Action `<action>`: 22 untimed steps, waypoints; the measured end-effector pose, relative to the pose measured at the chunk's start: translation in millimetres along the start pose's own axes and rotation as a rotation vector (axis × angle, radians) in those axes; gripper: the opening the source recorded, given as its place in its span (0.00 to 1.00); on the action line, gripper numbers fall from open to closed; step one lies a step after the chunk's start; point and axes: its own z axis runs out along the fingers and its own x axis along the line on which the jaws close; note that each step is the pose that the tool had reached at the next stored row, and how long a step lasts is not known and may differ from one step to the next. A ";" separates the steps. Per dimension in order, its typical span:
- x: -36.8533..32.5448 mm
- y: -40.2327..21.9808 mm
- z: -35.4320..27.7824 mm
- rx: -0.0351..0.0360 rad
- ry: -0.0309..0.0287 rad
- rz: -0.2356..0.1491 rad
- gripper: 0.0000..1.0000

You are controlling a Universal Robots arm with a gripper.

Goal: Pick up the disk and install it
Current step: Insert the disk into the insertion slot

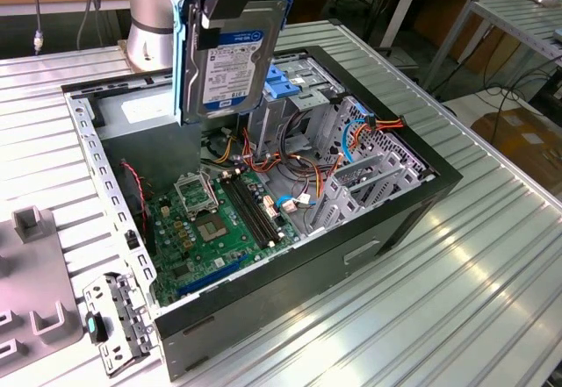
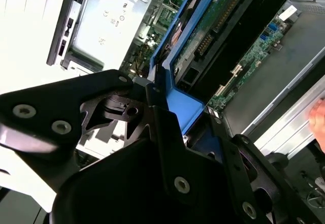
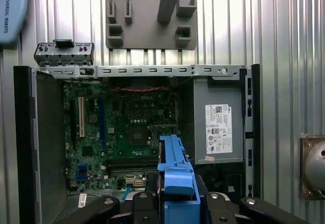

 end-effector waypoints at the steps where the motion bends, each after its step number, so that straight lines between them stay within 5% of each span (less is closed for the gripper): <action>1: 1.8 -0.1 -0.1 0.0000 0.0000 0.000 0.37; 14: 17.5 -0.8 -0.9 0.0000 0.0000 0.000 0.37; 22: 20.6 -10.4 -0.7 0.0001 0.0037 0.000 0.37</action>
